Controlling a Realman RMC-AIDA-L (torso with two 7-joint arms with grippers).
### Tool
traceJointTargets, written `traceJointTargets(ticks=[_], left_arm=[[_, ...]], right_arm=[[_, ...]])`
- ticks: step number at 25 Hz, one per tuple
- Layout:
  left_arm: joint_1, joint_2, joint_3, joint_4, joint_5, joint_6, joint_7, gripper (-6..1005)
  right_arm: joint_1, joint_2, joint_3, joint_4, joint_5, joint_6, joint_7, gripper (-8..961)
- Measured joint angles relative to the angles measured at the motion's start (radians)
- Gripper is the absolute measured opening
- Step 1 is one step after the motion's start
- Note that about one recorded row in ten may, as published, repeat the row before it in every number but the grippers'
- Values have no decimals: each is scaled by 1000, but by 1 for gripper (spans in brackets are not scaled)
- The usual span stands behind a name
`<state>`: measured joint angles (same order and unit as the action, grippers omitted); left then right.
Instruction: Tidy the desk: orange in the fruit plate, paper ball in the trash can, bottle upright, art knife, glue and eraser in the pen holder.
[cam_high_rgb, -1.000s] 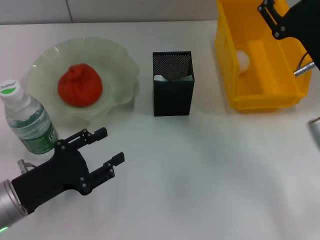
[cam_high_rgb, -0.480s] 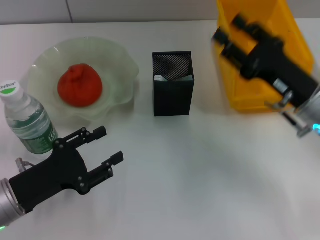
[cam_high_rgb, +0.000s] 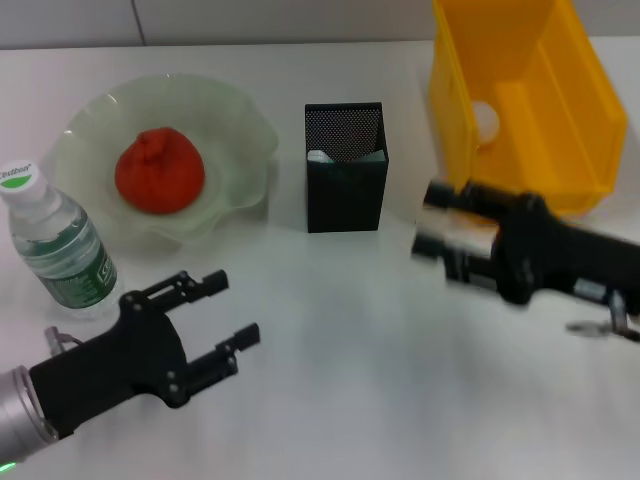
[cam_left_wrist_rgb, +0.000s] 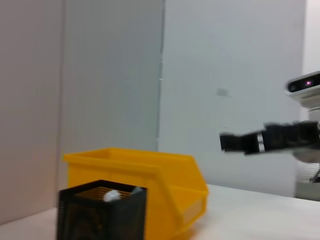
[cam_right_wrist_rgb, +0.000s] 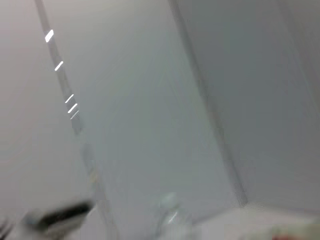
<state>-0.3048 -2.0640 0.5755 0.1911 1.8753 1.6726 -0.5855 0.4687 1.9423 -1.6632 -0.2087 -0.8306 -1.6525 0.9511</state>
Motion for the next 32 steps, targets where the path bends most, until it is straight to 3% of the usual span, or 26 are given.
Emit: traceJointTargets(ticks=[5,9,14,18,32], left_arm=[[-18,1,44,5,5,0,-50,645],[-32,1,86,31,22,-6,-128,652],[-35,1,93,40,25,1,-151,688],[-37,2,115,56,25,1,-171,797],[-39,1,154,71,24,0,-176,791]], right_arm=[[27,-19,1,-2,-141,0,7,618],[31,-26,4,-5,-203,13,-25,792],[38,-27,4,-9,-274,46,-44,822],[44,-28,4,-15,-302,57,-50,828],[47,-26,3,-23,-309,65,-51,829]])
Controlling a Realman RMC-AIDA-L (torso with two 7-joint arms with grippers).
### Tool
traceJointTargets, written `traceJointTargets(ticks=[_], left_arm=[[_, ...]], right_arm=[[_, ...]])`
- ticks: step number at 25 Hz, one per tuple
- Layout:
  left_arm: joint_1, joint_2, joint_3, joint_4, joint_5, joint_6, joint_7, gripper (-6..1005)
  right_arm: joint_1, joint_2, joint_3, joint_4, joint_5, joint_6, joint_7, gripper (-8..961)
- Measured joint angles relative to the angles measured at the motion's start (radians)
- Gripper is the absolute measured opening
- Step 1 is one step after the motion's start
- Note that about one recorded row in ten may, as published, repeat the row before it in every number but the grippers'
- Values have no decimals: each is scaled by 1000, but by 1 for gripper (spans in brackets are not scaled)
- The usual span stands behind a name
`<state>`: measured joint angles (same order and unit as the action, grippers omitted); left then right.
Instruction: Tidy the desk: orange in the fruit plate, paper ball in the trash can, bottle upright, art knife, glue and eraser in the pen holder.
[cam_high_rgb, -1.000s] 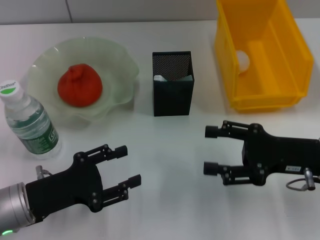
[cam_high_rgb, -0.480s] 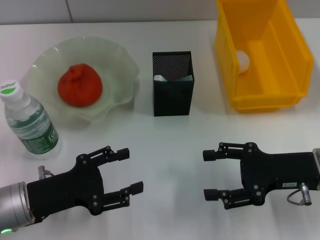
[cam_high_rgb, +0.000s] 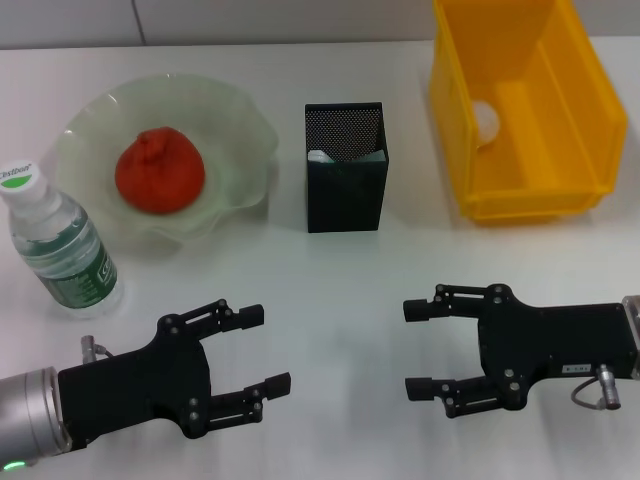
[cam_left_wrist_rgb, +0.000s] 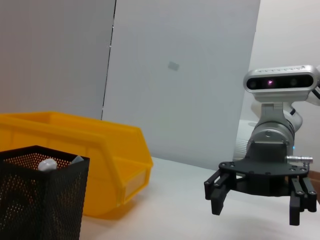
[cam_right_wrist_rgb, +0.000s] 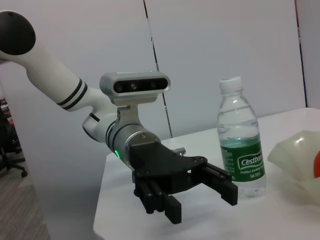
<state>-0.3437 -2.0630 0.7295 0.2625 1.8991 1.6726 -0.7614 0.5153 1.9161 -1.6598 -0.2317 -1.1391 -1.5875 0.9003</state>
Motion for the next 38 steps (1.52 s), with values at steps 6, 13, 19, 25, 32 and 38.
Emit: traceJointTargets(ticks=[6,13,19,25,32,38], left_arm=[[1,1,6,8,0,0,-1,791],[-1,1,16,16,10,0,-3,791],[0,1,16,23,21,-6,-17,791],[0,1,16,23,22,-7,-18,791],[0,1,16,23,21,-7,-18,791],[0,0,15,23,21,-4,-18,791]], right_arm=[[3,0,11,-9,-1,0,4,829],[3,1,24,-12,2,-2,8,828],[2,4,37,-15,-1,-3,9,826],[-3,4,37,-21,-2,-3,10,825],[-5,4,37,-21,-1,-4,11,824],[-7,4,53,-21,-2,-8,11,825]])
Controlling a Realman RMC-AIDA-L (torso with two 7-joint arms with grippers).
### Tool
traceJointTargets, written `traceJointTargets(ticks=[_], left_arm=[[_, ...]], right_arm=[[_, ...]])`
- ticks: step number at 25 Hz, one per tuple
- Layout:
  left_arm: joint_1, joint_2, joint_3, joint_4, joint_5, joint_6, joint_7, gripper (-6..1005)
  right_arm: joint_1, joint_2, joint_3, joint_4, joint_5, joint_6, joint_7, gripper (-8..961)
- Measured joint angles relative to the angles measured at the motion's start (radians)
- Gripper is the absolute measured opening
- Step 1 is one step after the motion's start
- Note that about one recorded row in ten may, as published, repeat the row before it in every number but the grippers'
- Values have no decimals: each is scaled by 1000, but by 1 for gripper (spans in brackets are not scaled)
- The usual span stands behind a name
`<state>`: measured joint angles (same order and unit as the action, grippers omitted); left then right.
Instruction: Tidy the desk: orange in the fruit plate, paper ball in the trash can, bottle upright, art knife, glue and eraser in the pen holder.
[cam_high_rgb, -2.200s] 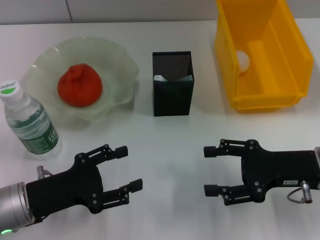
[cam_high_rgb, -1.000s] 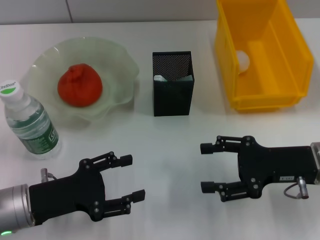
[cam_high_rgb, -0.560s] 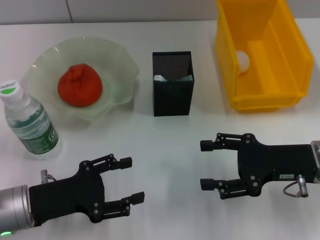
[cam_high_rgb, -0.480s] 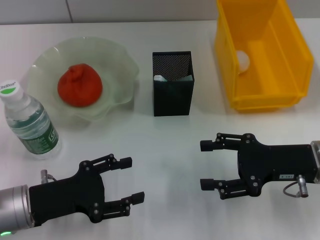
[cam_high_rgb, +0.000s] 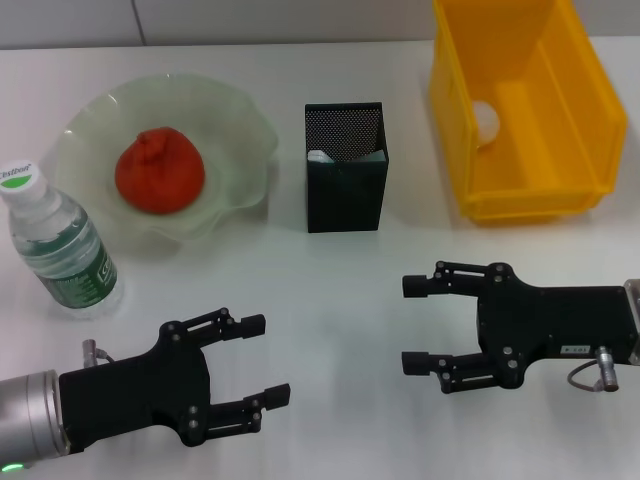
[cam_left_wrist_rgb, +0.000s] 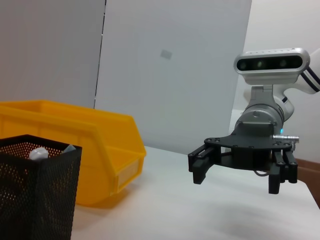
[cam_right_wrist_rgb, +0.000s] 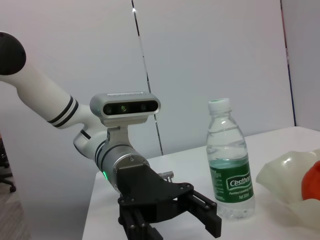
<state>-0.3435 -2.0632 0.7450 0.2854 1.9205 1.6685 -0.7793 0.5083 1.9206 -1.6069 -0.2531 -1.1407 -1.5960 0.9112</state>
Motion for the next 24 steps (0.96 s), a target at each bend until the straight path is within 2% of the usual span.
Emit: traceJointTargets(ticks=[24], left_arm=[[0,2,-9,0,-3,5,0,791]], right_arm=[[2,-3,9,0,-2,4,-7,825]])
